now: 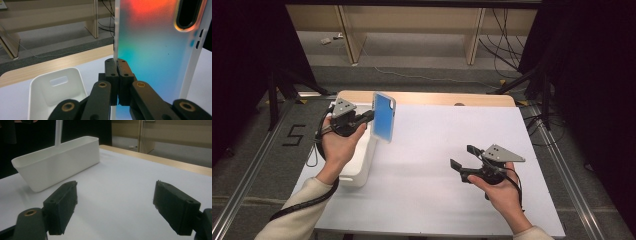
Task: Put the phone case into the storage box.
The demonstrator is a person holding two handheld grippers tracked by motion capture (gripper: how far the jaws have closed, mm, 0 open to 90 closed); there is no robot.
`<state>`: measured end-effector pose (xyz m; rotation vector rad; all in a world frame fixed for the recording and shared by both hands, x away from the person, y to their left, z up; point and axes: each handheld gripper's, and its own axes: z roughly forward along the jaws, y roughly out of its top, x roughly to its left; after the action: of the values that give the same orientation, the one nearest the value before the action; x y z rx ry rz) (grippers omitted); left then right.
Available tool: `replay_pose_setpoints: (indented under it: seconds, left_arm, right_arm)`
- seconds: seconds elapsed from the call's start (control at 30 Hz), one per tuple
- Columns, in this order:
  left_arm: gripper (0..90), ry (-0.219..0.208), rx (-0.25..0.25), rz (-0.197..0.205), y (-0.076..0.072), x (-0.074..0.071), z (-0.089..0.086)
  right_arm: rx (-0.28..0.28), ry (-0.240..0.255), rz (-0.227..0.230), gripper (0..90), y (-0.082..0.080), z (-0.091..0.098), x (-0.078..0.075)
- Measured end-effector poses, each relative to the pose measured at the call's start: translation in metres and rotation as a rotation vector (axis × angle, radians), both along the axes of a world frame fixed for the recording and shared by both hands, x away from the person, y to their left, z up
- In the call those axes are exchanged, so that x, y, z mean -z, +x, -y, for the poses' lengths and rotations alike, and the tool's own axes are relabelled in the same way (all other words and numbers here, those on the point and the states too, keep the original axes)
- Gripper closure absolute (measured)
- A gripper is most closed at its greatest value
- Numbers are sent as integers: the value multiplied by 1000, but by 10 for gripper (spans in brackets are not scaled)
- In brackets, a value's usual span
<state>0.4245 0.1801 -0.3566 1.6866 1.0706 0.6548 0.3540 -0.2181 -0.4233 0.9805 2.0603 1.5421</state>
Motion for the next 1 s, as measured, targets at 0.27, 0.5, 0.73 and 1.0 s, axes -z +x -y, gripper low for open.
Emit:
replay_pose_setpoints:
  seconds: [0.27, 0.5, 0.73, 1.0]
  left_arm:
    - [883, 3, -15, -1, 1, 0, -5]
    - [883, 0, -21, -3, 3, 1, -7]
    - [882, -2, -36, 1, 4, 0, -11]
    - [883, 5, -43, -1, 6, 1, -13]
  right_arm:
    - [8, 1, -6, 197, -3, 9, 1]
    - [26, -13, -3, 194, -5, 14, 2]
    - [28, -9, -4, 193, -6, 17, 4]
    - [29, -41, -18, 191, -10, 21, 2]
